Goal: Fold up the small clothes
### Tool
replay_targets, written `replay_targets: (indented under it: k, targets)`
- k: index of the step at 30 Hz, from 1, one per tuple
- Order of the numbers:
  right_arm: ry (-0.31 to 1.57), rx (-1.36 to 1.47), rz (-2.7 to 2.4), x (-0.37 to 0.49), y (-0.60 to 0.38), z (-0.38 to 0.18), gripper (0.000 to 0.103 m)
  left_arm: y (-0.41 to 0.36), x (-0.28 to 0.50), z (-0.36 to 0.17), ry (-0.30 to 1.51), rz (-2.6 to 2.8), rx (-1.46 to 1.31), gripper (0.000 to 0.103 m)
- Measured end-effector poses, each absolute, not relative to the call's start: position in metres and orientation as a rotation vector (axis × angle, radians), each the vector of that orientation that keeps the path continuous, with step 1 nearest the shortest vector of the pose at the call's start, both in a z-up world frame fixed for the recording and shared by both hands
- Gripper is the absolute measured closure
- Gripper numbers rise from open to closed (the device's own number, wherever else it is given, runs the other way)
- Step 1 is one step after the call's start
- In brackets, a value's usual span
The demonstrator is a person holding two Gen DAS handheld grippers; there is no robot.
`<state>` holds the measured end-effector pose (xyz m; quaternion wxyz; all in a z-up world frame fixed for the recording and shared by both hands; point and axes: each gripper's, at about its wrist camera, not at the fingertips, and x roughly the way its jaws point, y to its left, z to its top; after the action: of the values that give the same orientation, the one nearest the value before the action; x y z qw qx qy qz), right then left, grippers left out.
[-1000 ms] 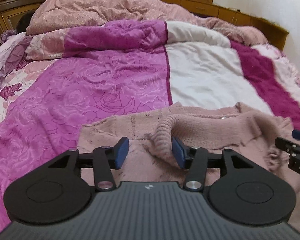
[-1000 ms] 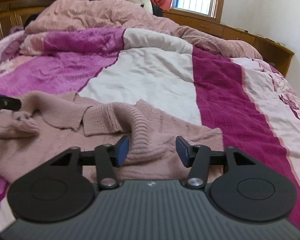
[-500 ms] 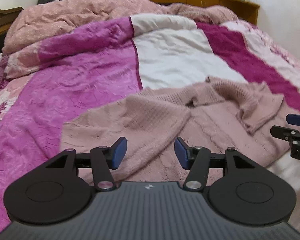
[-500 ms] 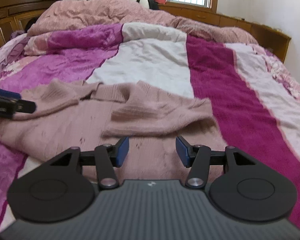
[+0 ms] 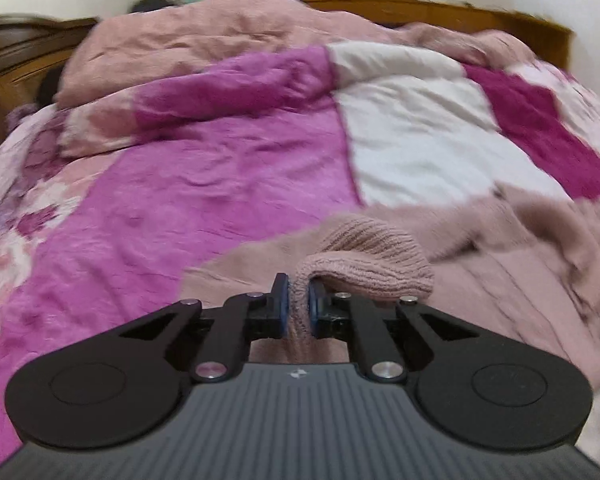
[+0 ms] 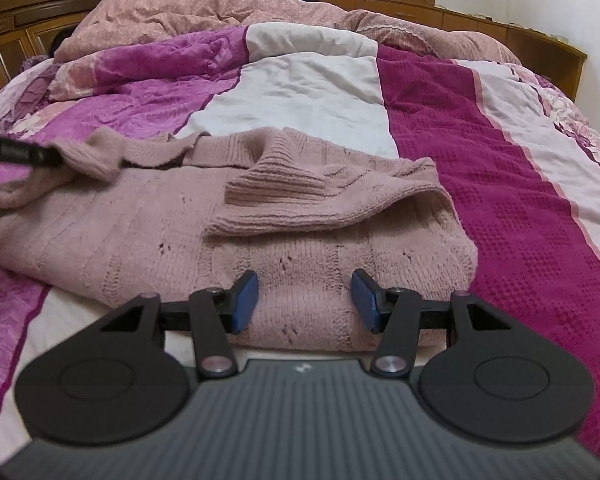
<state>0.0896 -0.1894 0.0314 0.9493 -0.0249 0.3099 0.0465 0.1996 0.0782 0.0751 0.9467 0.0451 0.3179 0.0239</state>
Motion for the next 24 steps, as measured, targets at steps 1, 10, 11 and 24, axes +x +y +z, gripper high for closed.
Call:
replay_targets:
  k: [1, 10, 11, 24]
  targets:
    - [0.629, -0.053, 0.094, 0.089, -0.189, 0.031, 0.049, 0.086, 0.204, 0.077, 0.654, 0.078, 0.071, 0.091]
    - [0.627, -0.059, 0.097, 0.089, -0.19, 0.03, 0.049, 0.144, 0.224, 0.072, 0.742, 0.216, -0.06, 0.09]
    - [0.627, -0.06, 0.097, 0.089, -0.19, 0.03, 0.049, 0.15, 0.222, 0.071, 0.743, 0.222, -0.082, 0.09]
    - [0.572, -0.258, 0.131, 0.092, -0.178, 0.046, 0.049, 0.17, 0.205, 0.09, 0.74, 0.149, -0.22, 0.074]
